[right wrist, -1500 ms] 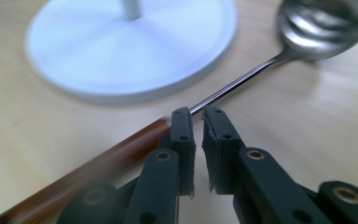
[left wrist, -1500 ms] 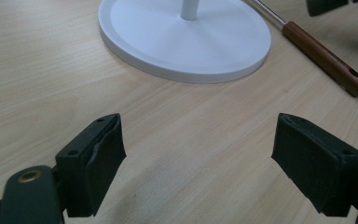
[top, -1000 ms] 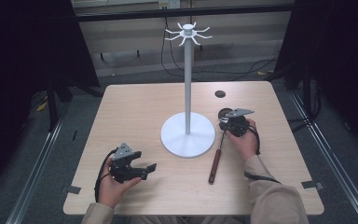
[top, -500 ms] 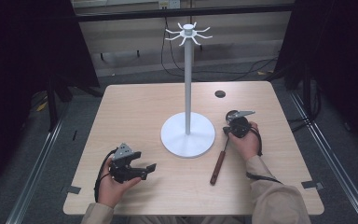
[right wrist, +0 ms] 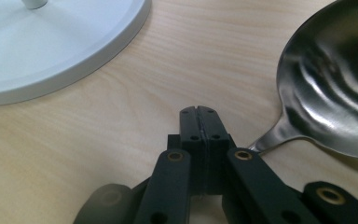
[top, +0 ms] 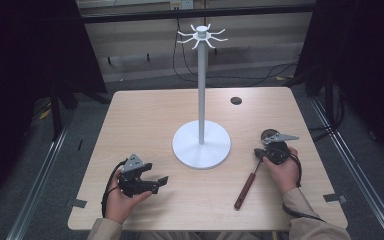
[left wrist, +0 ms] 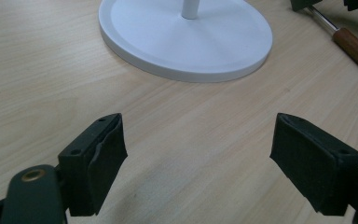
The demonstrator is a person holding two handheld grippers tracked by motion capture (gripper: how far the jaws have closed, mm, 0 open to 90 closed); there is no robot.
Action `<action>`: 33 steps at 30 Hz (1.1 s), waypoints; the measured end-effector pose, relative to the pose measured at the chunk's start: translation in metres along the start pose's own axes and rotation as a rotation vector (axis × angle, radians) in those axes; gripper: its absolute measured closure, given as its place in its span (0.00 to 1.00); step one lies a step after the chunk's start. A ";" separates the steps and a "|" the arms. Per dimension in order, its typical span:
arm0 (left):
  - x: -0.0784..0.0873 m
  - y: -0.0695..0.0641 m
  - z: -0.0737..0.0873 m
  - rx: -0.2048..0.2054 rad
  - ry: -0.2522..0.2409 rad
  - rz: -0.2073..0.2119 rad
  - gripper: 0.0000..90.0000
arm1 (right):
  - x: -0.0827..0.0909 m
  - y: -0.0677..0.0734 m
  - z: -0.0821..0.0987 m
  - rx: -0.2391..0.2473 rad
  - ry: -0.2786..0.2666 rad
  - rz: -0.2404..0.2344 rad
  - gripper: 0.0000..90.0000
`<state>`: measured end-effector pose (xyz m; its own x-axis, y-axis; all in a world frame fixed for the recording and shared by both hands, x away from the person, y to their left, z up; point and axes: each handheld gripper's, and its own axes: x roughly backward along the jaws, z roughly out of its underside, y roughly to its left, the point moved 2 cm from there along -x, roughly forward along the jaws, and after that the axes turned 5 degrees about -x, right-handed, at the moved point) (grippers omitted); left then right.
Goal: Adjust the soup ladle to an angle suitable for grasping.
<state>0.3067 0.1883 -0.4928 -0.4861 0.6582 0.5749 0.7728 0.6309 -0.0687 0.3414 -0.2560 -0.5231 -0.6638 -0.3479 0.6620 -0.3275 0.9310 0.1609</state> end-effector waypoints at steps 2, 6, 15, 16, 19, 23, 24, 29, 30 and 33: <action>0.000 -0.001 -0.001 0.001 -0.001 0.003 0.19 | 0.004 0.000 0.003 0.002 0.004 0.008 1.00; 0.000 -0.003 -0.001 0.000 0.001 0.002 0.19 | 0.011 0.000 0.007 0.001 0.022 0.026 1.00; -0.001 -0.002 0.000 -0.014 0.014 -0.001 0.19 | 0.031 0.001 0.010 0.029 -0.043 -0.018 0.98; -0.001 -0.002 0.000 -0.012 0.012 0.000 0.18 | 0.035 0.003 0.011 0.038 -0.045 -0.024 1.00; -0.001 -0.002 0.000 -0.006 0.008 0.003 0.18 | 0.047 0.008 0.018 0.061 -0.029 -0.044 1.00; -0.001 -0.001 -0.001 0.002 -0.004 -0.002 0.16 | 0.056 0.015 0.025 0.086 0.011 -0.066 1.00; 0.000 -0.001 -0.001 0.007 -0.009 -0.004 0.16 | 0.057 0.016 0.027 0.100 0.018 -0.072 1.00; 0.000 -0.001 -0.001 0.002 -0.007 -0.007 0.14 | 0.060 0.022 0.039 0.115 0.050 -0.099 1.00; 0.001 0.000 -0.001 0.001 -0.001 -0.012 0.13 | 0.059 0.024 0.040 0.124 0.057 -0.106 1.00; 0.001 -0.001 -0.001 0.003 -0.011 -0.008 0.13 | 0.055 0.030 0.042 0.145 0.083 -0.115 1.00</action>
<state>0.3062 0.1879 -0.4912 -0.4967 0.6578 0.5662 0.7677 0.6373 -0.0669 0.2664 -0.2520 -0.5128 -0.5610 -0.4349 0.7044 -0.4953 0.8581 0.1353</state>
